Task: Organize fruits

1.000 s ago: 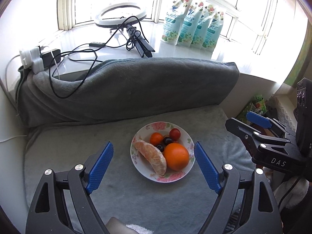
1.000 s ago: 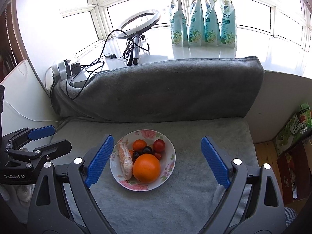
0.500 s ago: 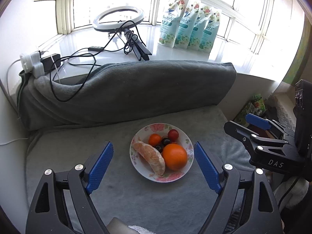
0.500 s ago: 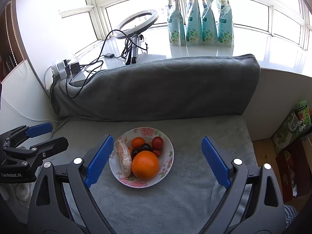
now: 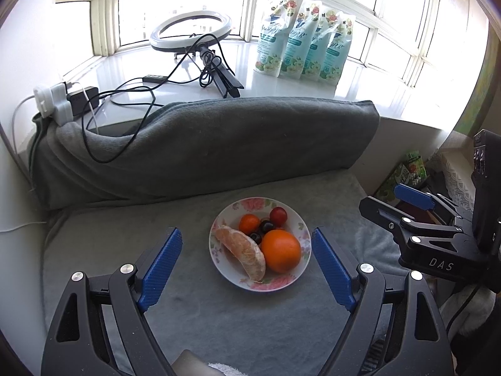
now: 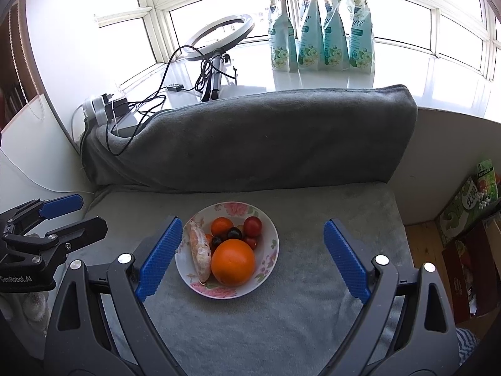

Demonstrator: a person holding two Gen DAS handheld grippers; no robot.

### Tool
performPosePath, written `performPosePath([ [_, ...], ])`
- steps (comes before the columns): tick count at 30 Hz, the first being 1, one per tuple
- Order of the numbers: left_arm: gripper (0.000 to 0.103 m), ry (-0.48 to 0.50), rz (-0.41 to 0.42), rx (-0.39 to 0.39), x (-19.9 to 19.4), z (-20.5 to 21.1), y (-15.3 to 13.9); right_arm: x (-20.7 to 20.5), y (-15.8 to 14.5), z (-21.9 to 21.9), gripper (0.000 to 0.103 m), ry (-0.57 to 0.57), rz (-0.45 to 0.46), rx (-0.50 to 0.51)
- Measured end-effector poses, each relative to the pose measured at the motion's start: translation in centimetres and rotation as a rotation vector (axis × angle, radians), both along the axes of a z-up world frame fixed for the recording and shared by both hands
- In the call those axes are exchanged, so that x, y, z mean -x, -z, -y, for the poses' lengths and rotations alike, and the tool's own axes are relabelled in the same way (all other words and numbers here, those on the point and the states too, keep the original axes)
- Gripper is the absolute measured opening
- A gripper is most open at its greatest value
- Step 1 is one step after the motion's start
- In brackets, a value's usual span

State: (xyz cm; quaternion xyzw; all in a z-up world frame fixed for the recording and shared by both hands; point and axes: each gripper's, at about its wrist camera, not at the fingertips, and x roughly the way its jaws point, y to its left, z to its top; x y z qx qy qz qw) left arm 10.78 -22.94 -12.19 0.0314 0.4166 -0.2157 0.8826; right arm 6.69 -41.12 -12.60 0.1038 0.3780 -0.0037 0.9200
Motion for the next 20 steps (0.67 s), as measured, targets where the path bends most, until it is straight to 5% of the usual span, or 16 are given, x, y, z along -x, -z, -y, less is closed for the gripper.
performPosePath([
  [20, 0.085, 0.009, 0.014, -0.012, 0.52, 0.16, 0.08, 0.70, 0.72, 0.32, 0.094, 0.019, -0.015, -0.005],
])
